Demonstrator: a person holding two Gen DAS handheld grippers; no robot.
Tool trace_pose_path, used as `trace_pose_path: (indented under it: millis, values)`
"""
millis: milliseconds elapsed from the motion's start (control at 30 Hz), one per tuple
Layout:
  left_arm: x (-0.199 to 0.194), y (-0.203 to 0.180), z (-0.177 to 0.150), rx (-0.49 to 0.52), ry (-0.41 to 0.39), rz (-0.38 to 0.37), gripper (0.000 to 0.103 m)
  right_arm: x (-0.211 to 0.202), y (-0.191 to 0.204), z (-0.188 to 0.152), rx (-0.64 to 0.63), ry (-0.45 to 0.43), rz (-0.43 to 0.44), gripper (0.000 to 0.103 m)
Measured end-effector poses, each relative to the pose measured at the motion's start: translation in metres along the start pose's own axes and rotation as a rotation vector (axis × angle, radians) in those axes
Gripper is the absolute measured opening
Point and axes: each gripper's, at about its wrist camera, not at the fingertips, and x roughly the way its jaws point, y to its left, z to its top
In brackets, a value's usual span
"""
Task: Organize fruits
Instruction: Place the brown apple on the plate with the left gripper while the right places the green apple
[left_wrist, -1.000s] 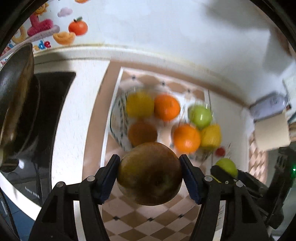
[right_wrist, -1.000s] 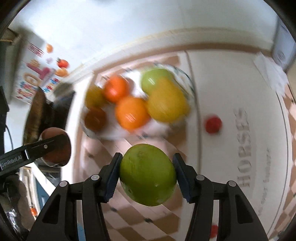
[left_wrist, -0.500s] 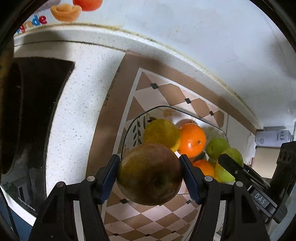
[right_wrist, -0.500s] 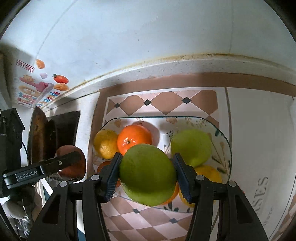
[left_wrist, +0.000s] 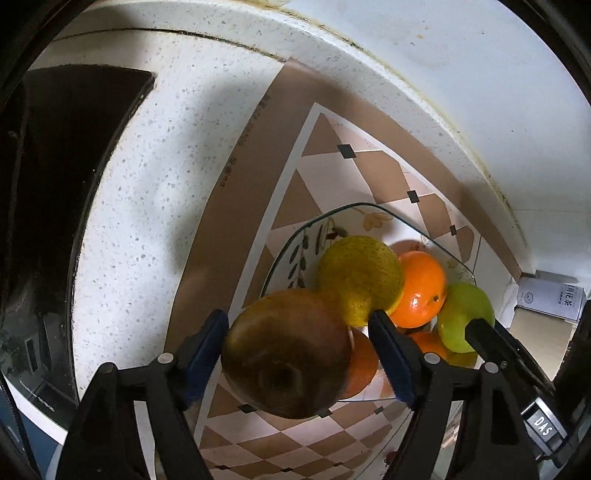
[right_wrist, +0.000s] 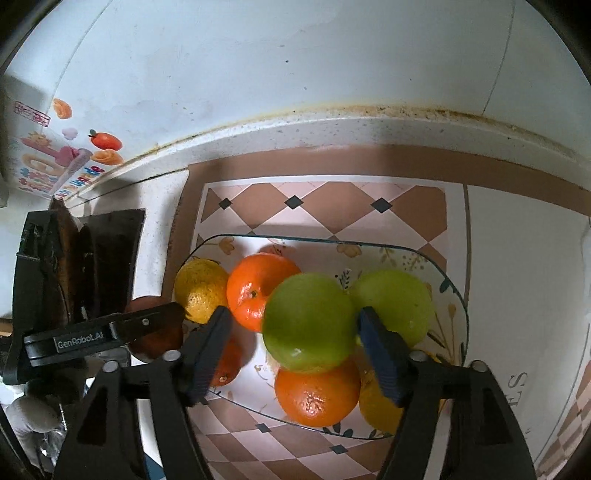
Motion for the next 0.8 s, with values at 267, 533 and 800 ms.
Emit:
trace_pose_path:
  millis: [267, 533, 800]
  values:
    - [-0.005, 0.003, 0.001, 0.015, -0.035, -0.001, 0.082, -0.007, 0.002, -0.001, -0.011, -0.007, -0.031, 0.080]
    - [-0.043, -0.006, -0.015, 0.103, -0.169, 0.114, 0.082, -0.036, -0.003, -0.017, -0.007, -0.071, -0.106, 0.097]
    - [-0.059, -0.012, -0.068, 0.207, -0.257, 0.232, 0.094, -0.061, -0.013, -0.065, -0.014, -0.120, -0.223, 0.097]
